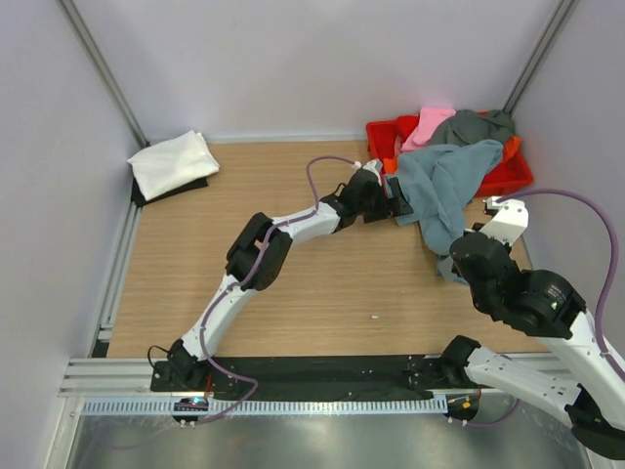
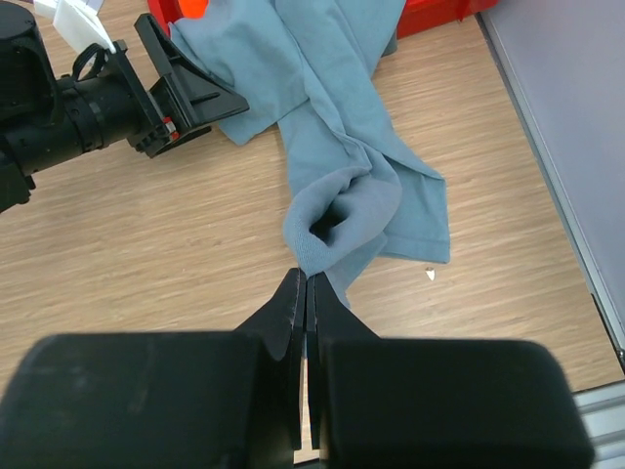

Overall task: Fold and stack the t-shirts
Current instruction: Flatten the tshirt out

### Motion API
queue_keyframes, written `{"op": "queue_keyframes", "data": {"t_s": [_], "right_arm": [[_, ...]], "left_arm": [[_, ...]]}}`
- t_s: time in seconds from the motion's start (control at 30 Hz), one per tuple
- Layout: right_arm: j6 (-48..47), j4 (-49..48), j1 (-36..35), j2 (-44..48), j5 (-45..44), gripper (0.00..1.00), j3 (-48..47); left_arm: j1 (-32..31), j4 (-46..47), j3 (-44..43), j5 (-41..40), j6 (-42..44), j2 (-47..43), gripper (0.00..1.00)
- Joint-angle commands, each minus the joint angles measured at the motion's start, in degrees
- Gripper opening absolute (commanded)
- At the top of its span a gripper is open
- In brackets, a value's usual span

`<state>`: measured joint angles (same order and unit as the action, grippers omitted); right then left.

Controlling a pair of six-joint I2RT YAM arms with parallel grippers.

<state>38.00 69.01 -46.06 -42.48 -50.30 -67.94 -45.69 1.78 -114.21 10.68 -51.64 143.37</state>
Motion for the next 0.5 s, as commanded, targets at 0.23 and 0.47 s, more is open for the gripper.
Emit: {"op": "queue_keyframes", "data": {"t_s": [0.23,0.47], "right_arm": [[-1.17,-2.83,0.01,0.12,-1.2,0.01,-0.17],[-1.0,-2.39,0.01,0.03,-1.46,0.01,-0.26]], "left_arm": [[0.43,4.2,-7.6,-0.92,-1.36,4.73,0.6],[0.08,2.35,-3.84,-2.32,3.64,-2.97,0.0]]}}
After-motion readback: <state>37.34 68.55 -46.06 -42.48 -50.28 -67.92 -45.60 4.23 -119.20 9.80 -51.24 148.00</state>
